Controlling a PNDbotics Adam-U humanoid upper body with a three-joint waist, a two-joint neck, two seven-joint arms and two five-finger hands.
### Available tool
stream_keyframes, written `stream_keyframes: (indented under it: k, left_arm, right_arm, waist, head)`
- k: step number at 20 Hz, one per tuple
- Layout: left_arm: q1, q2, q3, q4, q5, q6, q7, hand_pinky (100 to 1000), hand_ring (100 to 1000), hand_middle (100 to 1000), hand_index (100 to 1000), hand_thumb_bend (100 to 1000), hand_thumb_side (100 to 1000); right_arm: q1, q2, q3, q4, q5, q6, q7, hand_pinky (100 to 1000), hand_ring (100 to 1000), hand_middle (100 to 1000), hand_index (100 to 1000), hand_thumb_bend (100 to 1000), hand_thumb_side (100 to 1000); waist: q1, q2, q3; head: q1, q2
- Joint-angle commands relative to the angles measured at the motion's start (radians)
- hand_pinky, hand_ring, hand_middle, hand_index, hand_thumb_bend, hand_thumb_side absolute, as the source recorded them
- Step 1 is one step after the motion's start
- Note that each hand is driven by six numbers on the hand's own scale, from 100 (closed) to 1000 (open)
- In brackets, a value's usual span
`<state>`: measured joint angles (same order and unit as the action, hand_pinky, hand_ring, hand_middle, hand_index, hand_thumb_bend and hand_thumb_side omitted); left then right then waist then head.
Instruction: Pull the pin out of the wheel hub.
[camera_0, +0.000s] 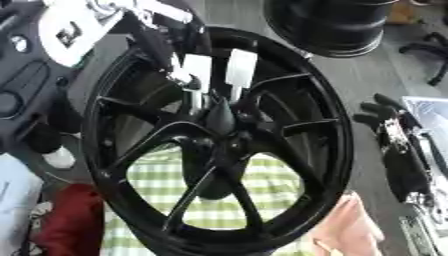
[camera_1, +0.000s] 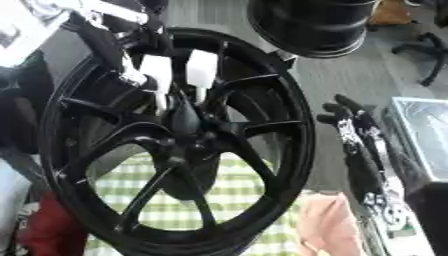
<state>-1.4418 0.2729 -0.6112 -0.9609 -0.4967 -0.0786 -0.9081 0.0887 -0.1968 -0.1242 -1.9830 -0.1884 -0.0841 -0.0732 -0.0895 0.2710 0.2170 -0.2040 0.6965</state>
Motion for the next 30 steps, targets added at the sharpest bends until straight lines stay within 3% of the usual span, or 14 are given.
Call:
stream_keyframes:
  k: [1, 11, 16, 23, 30]
  left_arm:
    - [-0.017, 0.011, 0.026, 0.008, -0.022, -0.01, 0.001, 844, 865, 827, 862, 418, 402]
    - [-0.009, 0.002, 0.055, 0.055, -0.06, -0.033, 0.001, 835, 855, 814, 836, 367, 385]
    - [-0.009, -0.003, 0.061, 0.053, -0.049, -0.032, 0.001, 824, 832, 790, 805, 266, 376]
    - [-0.013, 0.004, 0.044, 0.011, 0.027, -0.038, 0.001, 837, 845, 800, 817, 359, 398]
    - [-0.018, 0.005, 0.038, -0.003, 0.047, -0.02, 0.001, 827, 832, 778, 812, 305, 399]
  right_arm:
    - [-0.004, -0.008, 0.0, -0.017, 0.006, 0.003, 0.002, 1000, 750, 738, 865, 100, 601]
    - [-0.009, -0.01, 0.005, -0.017, 0.0, 0.007, 0.004, 1000, 750, 739, 866, 100, 603]
    - [-0.01, -0.009, 0.008, -0.017, 0.004, 0.011, 0.005, 1000, 751, 740, 867, 100, 605]
    - [-0.012, -0.007, 0.012, -0.017, 0.016, 0.018, 0.009, 1000, 750, 740, 867, 100, 610]
    - [-0.014, -0.012, 0.016, -0.017, 0.016, 0.027, 0.005, 1000, 749, 740, 866, 100, 611]
  waist:
    - [0.002, -0.013, -0.003]
    - [0.002, -0.011, -0.01]
    - [0.001, -0.008, -0.012]
    - [0.001, -0.004, -0.013]
    - [0.004, -0.004, -0.017]
  head:
    - [0.001, -0.006]
    - [0.005, -0.026]
    - [0.009, -0.025]
    - [0.012, -0.026]
    - [0.014, -0.024]
